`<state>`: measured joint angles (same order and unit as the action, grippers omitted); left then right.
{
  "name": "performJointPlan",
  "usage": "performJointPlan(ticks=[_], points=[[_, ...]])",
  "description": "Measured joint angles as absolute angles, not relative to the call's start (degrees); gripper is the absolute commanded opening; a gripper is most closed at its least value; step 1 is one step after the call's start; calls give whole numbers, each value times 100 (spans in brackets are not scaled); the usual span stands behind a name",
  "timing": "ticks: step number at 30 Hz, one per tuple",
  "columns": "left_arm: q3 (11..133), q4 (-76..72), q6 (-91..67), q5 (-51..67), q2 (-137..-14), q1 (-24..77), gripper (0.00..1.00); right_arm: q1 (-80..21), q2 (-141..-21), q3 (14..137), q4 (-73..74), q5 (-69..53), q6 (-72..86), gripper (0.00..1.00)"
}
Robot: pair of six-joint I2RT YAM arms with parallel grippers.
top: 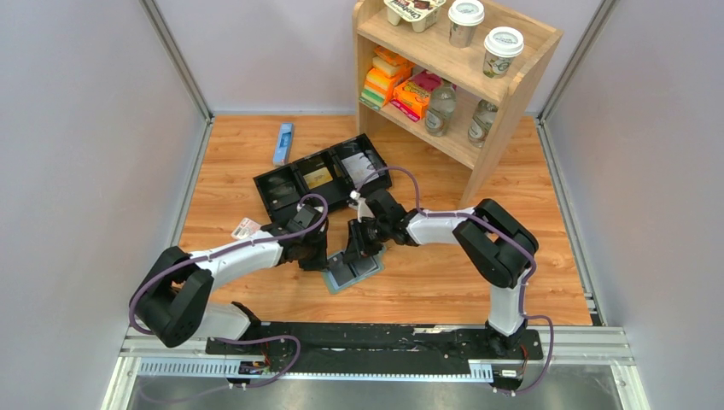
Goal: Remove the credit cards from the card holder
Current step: Remove the credit card from the card holder.
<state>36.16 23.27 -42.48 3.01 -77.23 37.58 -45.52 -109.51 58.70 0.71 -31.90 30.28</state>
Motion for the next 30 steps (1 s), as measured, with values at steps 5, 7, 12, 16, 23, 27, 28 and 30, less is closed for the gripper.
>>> performJointPlan(ticks=[5, 7, 12, 16, 23, 27, 28, 30], points=[[3651, 2349, -4241, 305, -7769, 3756, 7, -4469, -10895, 5572, -412, -3479, 3221, 18], [3667, 2357, -4230, 309, -7782, 3756, 7, -4460, -10833, 5498, -543, -3573, 3284, 16], [3693, 2381, -4219, 316, -7813, 3756, 7, -4447, -10742, 5441, -777, -3693, 3363, 12], [3695, 2383, -4217, 318, -7817, 3756, 7, -4438, -10742, 5435, -860, -3769, 3411, 13], [3719, 2408, -4206, 318, -7839, 3756, 7, -4434, -10849, 5498, -943, -3966, 3454, 17], [3721, 2408, -4206, 320, -7843, 3756, 7, -4451, -11026, 5655, -926, -4056, 3450, 18], [3721, 2408, -4206, 320, -7843, 3756, 7, -4456, -11063, 5706, -921, -4071, 3450, 18], [3723, 2408, -4206, 320, -7843, 3756, 7, -4456, -11111, 5780, -919, -4091, 3450, 18]])
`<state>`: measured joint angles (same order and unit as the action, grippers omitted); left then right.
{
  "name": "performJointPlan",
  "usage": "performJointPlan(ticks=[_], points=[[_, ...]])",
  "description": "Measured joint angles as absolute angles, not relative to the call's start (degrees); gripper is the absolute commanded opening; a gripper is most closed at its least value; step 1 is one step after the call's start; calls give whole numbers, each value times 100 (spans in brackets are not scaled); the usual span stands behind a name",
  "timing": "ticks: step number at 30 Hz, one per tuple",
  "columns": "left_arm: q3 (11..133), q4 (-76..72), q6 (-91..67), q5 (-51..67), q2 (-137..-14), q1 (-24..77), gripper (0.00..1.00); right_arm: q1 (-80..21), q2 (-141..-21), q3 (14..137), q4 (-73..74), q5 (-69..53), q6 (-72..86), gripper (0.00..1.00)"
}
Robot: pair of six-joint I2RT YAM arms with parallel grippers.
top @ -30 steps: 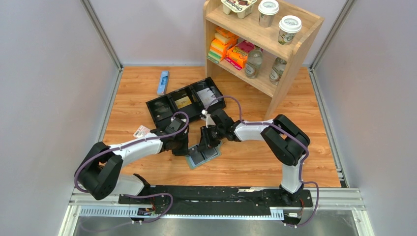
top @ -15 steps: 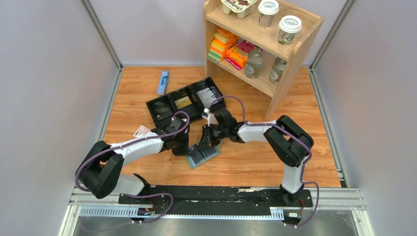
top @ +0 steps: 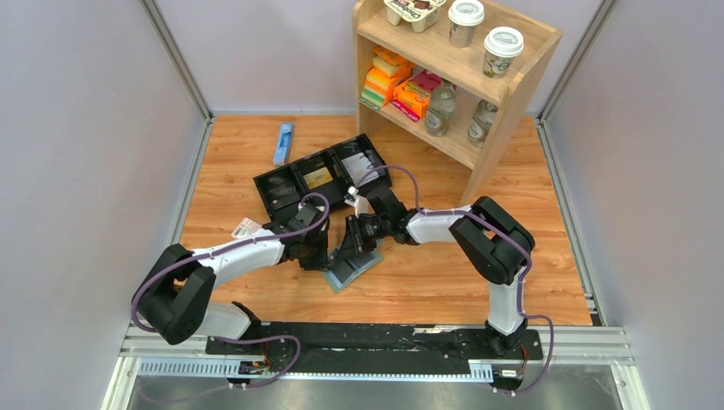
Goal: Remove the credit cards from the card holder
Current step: Remove the credit card from the card holder.
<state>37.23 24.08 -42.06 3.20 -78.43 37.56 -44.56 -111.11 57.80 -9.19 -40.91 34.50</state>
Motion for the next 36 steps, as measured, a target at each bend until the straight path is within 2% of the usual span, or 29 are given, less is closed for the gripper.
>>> performJointPlan(ticks=[29, 32, 36], points=[[3791, 2447, -4165, 364, -7929, 3752, 5, -4036, -11048, 5170, -1802, -4532, 4032, 9], [3791, 2445, -4165, 364, -7929, 3752, 5, -4005, -11048, 5135, -1839, -4558, 4075, 8], [3791, 2445, -4165, 366, -7929, 3752, 5, -3992, -11045, 5135, -1896, -4563, 4101, 0]])
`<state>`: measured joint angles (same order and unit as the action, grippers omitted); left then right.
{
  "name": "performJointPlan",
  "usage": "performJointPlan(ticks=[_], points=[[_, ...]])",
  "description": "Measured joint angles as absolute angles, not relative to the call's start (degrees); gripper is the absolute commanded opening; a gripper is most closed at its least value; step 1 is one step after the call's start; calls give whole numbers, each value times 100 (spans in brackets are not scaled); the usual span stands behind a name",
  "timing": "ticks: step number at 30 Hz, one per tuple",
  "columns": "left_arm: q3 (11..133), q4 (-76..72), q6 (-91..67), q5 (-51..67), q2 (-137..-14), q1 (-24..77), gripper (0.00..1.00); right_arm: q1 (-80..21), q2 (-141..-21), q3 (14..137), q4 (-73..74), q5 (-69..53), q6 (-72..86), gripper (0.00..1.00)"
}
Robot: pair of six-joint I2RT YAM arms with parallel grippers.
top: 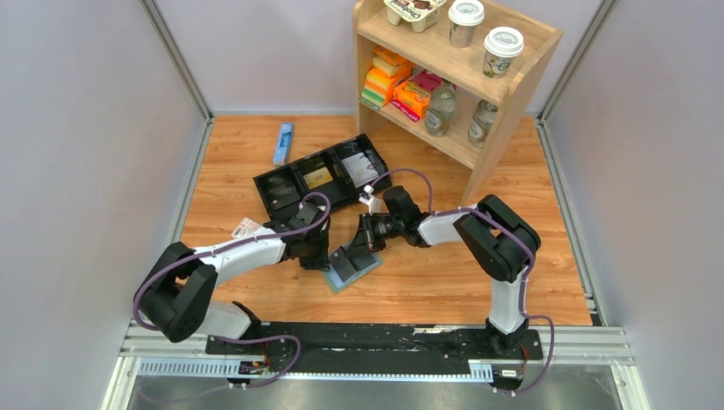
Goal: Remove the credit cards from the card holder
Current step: Remove the credit card from the card holder.
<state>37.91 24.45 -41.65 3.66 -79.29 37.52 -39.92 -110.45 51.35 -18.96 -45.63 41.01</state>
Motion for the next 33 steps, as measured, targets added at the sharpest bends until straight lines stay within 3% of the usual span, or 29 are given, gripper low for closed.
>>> performJointPlan(ticks=[7, 12, 15, 24, 33], points=[[3734, 2401, -4163, 353, -7854, 3752, 10, -3992, -11045, 5135, -1922, -4565, 4121, 0], [3489, 2167, -4163, 331, -7568, 3754, 26, -3992, -11045, 5135, -1922, -4558, 4117, 0], [3334, 2060, -4145, 279, -7293, 3754, 30, -3994, -11045, 5135, -1920, -4556, 4115, 0], [3293, 1603, -4112, 320, -6984, 3754, 28, -4045, -11045, 5137, -1863, -4545, 4064, 0], [3295, 1411, -3997, 458, -7417, 3754, 12, -4071, -11045, 5146, -1743, -4517, 4032, 0]])
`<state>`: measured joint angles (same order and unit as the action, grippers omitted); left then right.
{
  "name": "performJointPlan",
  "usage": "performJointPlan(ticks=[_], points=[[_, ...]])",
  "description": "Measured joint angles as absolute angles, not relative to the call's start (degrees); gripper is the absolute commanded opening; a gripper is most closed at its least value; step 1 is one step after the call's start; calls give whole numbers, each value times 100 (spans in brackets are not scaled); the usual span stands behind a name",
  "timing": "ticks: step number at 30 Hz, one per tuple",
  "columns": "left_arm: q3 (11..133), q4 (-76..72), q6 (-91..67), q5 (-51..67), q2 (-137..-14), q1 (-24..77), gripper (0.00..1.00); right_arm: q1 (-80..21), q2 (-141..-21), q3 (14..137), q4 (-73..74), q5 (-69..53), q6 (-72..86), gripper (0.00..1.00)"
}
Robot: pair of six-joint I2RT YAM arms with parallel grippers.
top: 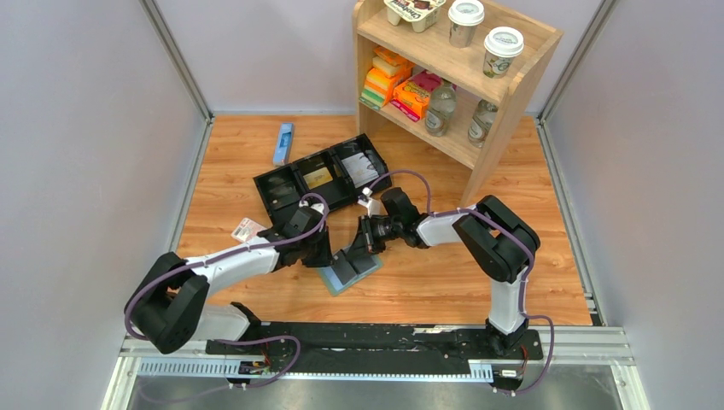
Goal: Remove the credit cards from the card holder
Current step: Remove the credit card from the card holder.
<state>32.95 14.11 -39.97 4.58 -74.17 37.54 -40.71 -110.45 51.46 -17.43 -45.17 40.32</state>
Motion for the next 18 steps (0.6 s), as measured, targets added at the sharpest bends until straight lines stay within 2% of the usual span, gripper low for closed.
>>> performJointPlan(ticks=[18], points=[[3371, 1603, -3898, 602, -7642, 3752, 7, -4027, -11045, 5183, -1470, -4276, 3929, 0]])
